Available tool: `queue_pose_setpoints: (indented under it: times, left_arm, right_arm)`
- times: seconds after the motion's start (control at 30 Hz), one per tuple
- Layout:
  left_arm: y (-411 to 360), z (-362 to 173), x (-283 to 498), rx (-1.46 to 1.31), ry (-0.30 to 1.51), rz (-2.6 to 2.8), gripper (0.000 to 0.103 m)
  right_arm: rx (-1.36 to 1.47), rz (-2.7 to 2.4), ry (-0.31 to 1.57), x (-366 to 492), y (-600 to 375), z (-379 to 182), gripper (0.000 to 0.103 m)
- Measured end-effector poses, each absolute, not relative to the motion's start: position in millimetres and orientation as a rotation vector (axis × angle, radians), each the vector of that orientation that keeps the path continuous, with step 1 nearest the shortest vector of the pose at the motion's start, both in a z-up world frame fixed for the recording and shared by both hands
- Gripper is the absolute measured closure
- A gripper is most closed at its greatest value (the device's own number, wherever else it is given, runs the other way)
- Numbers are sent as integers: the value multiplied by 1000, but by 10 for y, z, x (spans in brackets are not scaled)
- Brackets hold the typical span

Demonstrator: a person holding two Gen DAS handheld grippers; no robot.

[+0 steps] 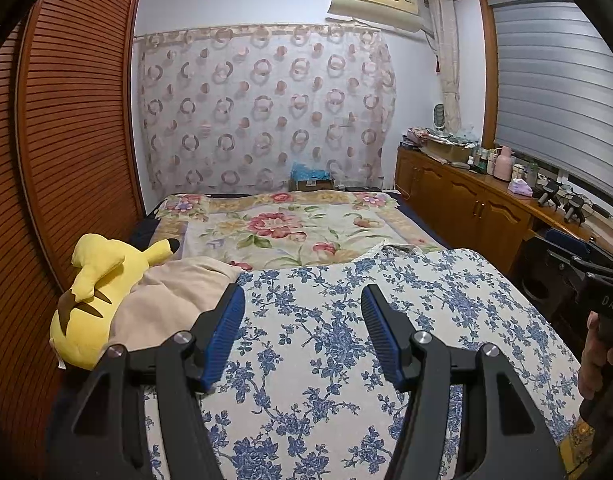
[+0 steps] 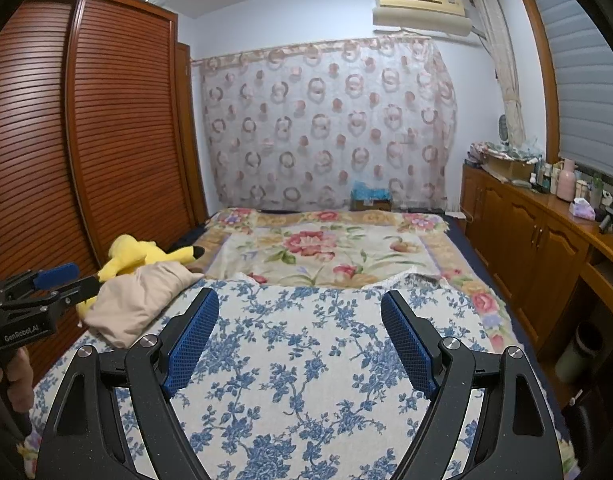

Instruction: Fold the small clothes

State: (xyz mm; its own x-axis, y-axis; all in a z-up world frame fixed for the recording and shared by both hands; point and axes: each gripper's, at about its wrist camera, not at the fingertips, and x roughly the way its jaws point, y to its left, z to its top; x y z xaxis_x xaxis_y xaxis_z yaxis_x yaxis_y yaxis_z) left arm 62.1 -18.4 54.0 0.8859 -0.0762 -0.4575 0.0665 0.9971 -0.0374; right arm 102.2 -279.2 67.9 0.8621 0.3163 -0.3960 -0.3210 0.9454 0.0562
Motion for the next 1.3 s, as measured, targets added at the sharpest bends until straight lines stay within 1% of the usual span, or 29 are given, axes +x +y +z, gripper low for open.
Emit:
queue_pose_setpoints:
  times: [1.3]
  left_arm:
    - [-140,545,596,-23,465,-62,43]
  right_arm:
    - [-11,334,416,1034,-2817,666,18]
